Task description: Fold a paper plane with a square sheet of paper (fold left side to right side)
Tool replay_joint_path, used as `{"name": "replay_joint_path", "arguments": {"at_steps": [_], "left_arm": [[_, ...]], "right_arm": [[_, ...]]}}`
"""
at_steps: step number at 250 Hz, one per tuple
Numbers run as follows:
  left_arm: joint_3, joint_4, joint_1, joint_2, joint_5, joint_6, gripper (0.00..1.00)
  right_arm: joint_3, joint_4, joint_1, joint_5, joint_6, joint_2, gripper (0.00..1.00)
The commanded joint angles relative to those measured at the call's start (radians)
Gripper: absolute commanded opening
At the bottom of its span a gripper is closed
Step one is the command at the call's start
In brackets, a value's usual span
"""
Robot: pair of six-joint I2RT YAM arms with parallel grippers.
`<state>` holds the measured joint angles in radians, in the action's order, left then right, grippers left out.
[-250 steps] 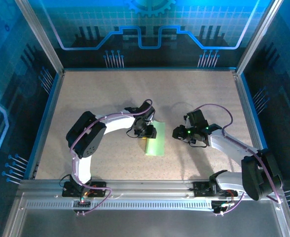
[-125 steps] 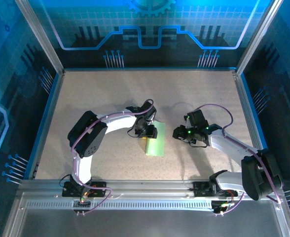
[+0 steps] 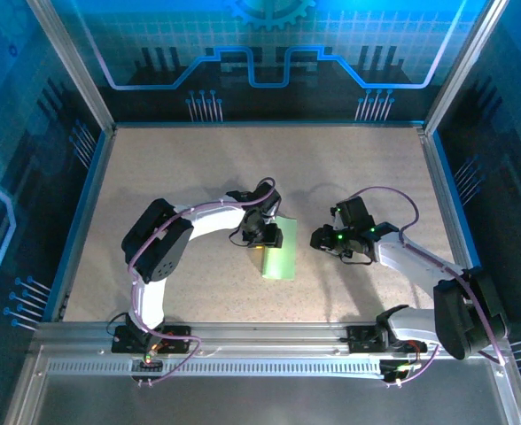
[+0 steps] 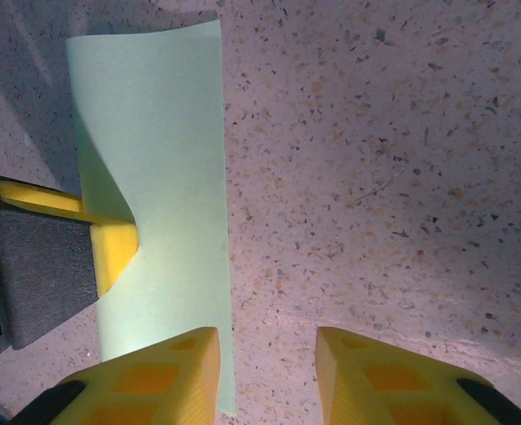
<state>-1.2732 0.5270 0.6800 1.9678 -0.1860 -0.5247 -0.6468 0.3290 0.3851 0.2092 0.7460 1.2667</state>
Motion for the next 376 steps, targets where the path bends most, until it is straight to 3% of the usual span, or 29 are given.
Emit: {"name": "replay_joint_path", "arguments": {"at_steps": [1, 107, 251, 336, 376], "left_arm": [[0.024, -0.038, 0.033, 0.101, -0.015, -0.017, 0.45], [0.027, -0.035, 0.033, 0.102, -0.012, -0.019, 0.45], [0.027, -0.025, 0.032, 0.110, -0.010, -0.026, 0.45], [0.026, -0.021, 0.032, 0.109, -0.001, -0.022, 0.45], [0.027, -0.020, 0.032, 0.108, 0.001, -0.021, 0.45]], "right_arm": [[0.019, 0.016, -0.015, -0.002, -0.014, -0.009, 0.35], [0.029, -0.047, -0.011, 0.053, -0.010, 0.018, 0.35], [-0.026, -0.171, 0.077, 0.099, 0.033, 0.167, 0.31], [-0.069, -0.246, 0.135, 0.138, 0.055, 0.277, 0.06], [-0.091, -0.254, 0.157, 0.138, 0.057, 0.331, 0.01]]}}
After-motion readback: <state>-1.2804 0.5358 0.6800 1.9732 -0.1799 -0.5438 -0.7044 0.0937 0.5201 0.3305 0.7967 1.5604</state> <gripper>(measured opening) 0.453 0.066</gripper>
